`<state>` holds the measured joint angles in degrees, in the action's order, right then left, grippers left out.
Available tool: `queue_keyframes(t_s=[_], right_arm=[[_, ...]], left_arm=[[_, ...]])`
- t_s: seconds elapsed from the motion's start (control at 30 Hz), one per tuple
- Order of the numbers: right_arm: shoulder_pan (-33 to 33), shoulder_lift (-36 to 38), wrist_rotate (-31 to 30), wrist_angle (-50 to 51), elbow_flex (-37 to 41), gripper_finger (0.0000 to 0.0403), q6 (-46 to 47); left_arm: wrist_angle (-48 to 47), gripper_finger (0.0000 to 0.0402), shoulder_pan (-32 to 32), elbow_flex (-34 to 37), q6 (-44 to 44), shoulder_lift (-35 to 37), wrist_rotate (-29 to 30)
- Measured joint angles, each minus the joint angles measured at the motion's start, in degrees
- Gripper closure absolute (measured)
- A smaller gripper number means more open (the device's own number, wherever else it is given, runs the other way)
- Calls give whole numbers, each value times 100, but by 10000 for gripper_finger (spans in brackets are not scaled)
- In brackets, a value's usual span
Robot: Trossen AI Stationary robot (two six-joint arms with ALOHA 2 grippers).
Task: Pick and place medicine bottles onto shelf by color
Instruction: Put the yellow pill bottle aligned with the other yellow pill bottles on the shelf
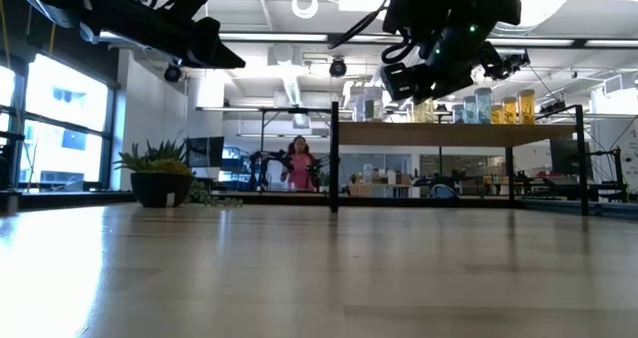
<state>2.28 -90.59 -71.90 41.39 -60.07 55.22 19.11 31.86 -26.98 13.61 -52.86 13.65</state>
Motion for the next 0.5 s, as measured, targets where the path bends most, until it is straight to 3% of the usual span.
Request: queue_keyframes(t_s=[0.5], right_arm=[[9, 0, 221, 7, 0, 262, 132]], left_arm=[[0, 195, 0, 0, 0, 0, 0]])
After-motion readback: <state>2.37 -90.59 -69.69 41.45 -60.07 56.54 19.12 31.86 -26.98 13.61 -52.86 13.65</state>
